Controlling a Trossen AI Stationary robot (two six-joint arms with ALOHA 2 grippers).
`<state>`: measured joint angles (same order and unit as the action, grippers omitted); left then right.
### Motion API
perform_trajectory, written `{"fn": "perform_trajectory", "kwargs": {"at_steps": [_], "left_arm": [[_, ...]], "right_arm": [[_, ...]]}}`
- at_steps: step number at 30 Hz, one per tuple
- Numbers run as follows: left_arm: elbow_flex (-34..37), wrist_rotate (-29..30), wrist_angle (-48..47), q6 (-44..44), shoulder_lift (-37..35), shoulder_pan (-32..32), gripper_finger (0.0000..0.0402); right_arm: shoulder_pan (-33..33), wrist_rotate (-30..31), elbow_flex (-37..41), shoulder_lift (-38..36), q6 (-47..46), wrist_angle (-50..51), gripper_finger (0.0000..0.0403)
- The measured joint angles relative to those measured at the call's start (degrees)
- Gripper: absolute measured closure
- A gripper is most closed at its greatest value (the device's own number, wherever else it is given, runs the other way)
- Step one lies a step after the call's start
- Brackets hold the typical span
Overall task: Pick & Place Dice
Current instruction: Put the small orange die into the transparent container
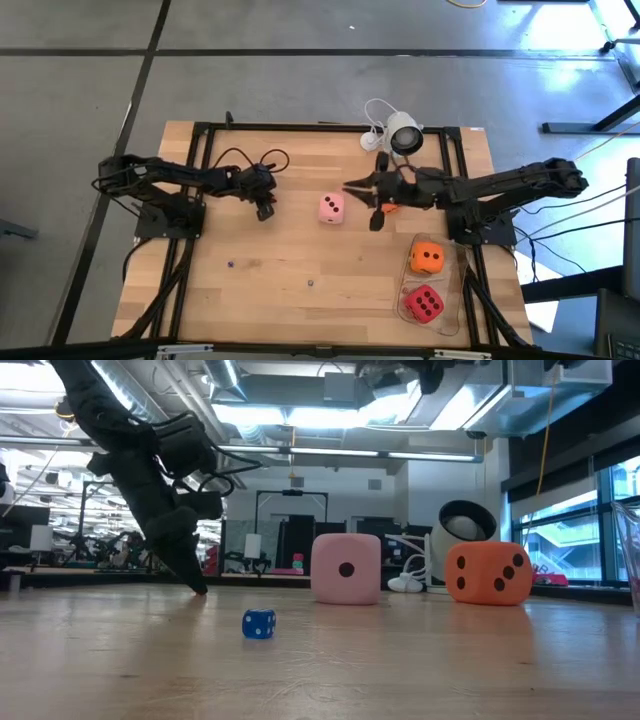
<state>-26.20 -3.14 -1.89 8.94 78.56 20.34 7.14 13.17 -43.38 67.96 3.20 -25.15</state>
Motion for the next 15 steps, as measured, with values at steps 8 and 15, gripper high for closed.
{"fn": "perform_trajectory", "kwargs": {"at_steps": [8, 15], "left_arm": [[-4.3, -3.9, 0.0, 3.7, 0.1, -1.9, 0.0375], [-9.7, -9.5, 0.4, 5.4, 0.1, -4.7, 0.0375]], "right_arm": [[0.0, 5.1, 0.0, -6.2, 0.0, -0.3, 0.0348], [0.0, 6.6, 0.0, -10.7, 0.4, -0.2, 0.0348]]}}
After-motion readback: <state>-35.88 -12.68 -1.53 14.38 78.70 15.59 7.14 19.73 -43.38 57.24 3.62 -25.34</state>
